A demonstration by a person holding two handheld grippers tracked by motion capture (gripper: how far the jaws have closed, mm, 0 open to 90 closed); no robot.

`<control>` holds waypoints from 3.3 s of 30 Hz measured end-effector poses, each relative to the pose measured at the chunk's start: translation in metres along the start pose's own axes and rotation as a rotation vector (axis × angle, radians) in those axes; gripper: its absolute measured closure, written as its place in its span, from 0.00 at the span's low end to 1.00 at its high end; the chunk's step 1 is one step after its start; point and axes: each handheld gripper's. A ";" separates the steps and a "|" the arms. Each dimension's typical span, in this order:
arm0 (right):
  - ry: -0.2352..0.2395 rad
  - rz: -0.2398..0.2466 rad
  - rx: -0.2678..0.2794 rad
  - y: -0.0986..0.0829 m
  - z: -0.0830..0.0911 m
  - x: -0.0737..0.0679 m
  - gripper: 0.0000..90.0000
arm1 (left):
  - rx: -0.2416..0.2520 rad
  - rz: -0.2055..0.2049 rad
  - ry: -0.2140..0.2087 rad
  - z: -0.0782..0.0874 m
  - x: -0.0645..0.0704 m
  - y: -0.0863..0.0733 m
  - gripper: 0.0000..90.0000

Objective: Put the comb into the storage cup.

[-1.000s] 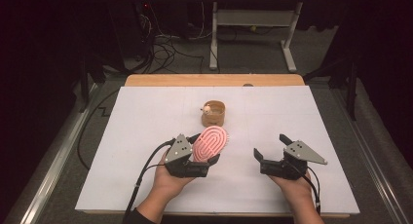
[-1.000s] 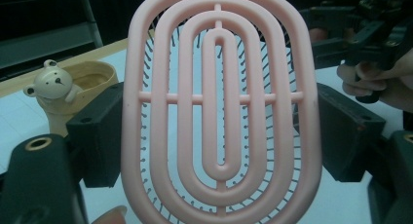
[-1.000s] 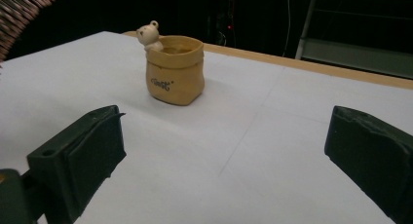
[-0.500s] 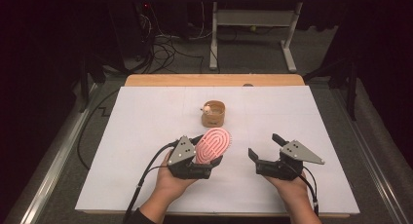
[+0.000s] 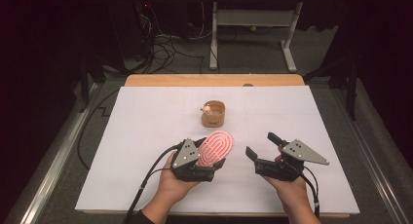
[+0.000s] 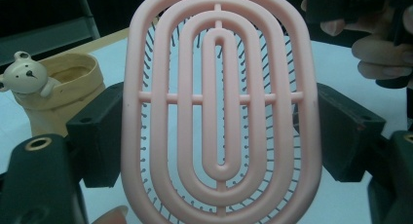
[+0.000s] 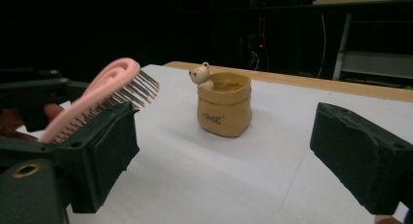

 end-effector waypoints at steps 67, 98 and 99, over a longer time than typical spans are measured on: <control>0.325 -0.301 -0.090 -0.001 -0.038 -0.020 0.48 | 0.018 -0.089 0.044 -0.014 0.025 0.008 0.20; 0.316 -0.361 -0.105 0.000 -0.036 -0.014 0.58 | 0.007 -0.133 0.057 -0.019 0.029 0.013 0.20; 0.318 -0.361 -0.105 0.000 -0.036 -0.014 0.58 | 0.005 -0.135 0.057 -0.019 0.029 0.013 0.20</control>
Point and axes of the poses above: each handheld gripper's, and its own axes: z roughly backward along the jaws, y roughly out of its top, x roughly to its right, and after that the axes turned 3 degrees about y, right-handed
